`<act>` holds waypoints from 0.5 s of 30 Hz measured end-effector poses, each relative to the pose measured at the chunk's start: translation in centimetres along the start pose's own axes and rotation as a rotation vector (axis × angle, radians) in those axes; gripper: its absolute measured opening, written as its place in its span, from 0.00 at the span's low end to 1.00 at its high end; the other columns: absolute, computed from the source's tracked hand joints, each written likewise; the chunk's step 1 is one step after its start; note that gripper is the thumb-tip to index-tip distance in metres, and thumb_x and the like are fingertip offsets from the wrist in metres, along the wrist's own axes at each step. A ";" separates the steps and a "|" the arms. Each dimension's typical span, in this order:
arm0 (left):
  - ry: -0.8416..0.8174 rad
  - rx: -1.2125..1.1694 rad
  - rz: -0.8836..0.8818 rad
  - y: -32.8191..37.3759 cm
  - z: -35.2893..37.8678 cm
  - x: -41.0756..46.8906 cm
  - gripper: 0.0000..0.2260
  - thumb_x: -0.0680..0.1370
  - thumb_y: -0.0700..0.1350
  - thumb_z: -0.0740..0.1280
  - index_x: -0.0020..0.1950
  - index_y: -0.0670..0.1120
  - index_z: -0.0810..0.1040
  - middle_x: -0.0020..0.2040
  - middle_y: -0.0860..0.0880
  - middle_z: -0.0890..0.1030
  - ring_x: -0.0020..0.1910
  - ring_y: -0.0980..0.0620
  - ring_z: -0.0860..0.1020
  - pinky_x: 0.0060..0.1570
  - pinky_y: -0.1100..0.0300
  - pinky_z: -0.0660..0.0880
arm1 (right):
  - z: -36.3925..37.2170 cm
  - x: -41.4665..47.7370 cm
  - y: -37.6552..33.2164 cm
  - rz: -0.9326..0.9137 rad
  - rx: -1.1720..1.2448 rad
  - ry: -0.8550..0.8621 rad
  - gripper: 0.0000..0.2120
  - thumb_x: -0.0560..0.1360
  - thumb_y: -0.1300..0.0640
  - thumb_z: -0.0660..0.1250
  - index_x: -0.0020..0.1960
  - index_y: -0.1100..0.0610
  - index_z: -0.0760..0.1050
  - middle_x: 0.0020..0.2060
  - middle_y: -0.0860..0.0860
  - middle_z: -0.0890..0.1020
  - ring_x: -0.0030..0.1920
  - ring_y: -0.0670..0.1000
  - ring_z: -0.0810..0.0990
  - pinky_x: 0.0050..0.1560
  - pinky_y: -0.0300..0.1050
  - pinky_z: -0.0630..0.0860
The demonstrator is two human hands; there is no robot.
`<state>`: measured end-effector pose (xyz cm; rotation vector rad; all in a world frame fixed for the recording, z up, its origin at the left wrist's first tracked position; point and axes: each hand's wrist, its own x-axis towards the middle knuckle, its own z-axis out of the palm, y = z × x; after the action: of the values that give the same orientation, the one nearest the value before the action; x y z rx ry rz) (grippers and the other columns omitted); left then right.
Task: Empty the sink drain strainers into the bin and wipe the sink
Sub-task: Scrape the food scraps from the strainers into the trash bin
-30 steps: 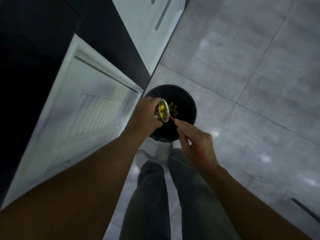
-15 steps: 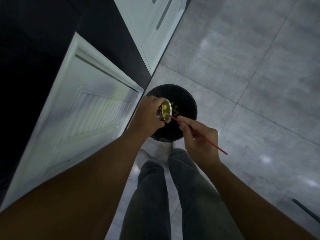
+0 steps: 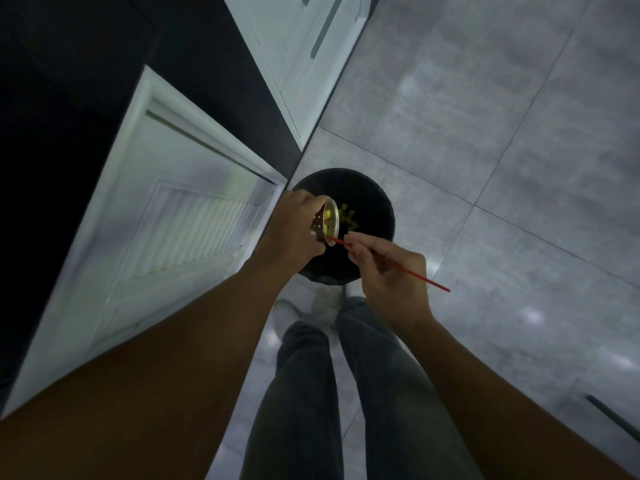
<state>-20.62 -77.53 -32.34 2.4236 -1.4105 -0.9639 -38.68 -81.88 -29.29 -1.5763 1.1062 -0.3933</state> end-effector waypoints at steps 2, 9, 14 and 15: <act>0.000 0.016 -0.001 -0.1 -0.1 0.1 0.36 0.66 0.45 0.80 0.72 0.45 0.71 0.65 0.44 0.74 0.65 0.45 0.69 0.58 0.61 0.65 | -0.1 0.0 0.2 0.023 -0.011 0.028 0.10 0.79 0.60 0.68 0.59 0.53 0.82 0.53 0.47 0.86 0.53 0.43 0.84 0.56 0.47 0.83; -0.009 0.053 -0.002 -0.2 -0.3 0.2 0.36 0.66 0.44 0.80 0.72 0.45 0.71 0.63 0.44 0.73 0.64 0.45 0.68 0.57 0.60 0.66 | -1.0 -0.1 0.3 0.029 0.006 0.078 0.11 0.79 0.57 0.68 0.60 0.57 0.82 0.54 0.49 0.86 0.54 0.43 0.84 0.56 0.48 0.83; -0.027 0.063 0.010 0.2 -0.1 0.3 0.36 0.67 0.44 0.79 0.73 0.45 0.70 0.65 0.44 0.73 0.65 0.45 0.68 0.62 0.55 0.70 | 0.5 0.5 -0.7 0.053 0.078 0.012 0.10 0.80 0.60 0.68 0.59 0.56 0.83 0.53 0.48 0.86 0.55 0.44 0.84 0.58 0.47 0.82; -0.036 0.063 0.002 0.2 -0.1 0.2 0.36 0.68 0.45 0.79 0.73 0.45 0.70 0.65 0.44 0.73 0.66 0.45 0.68 0.63 0.54 0.70 | 0.6 0.8 -0.7 0.086 0.084 0.028 0.10 0.80 0.60 0.68 0.59 0.56 0.83 0.53 0.48 0.86 0.55 0.44 0.84 0.59 0.48 0.82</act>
<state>-20.64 -77.82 -32.28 2.4609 -1.4771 -0.9813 -37.52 -82.18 -29.07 -1.4483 1.1602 -0.4005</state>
